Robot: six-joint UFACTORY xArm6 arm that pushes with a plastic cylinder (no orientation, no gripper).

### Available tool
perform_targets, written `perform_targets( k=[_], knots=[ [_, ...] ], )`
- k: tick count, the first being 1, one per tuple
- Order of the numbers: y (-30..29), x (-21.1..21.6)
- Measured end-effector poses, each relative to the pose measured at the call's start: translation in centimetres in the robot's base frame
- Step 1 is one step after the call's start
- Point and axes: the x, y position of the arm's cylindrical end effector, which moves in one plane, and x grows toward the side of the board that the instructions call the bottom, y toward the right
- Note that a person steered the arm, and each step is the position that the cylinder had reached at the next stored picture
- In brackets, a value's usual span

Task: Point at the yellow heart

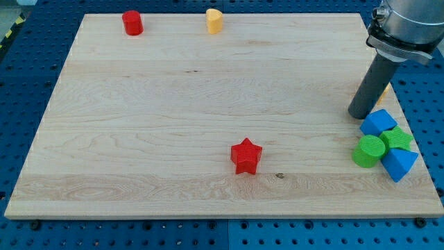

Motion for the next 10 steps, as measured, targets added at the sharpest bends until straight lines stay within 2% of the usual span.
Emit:
perform_targets(
  k=[2,3,5,7,10],
  knots=[
    [-6.7,1.6],
    [-9.5,0.5],
    [-14.2,-7.9],
    [-22.0,-16.3],
    [-23.2,-17.2]
  ],
)
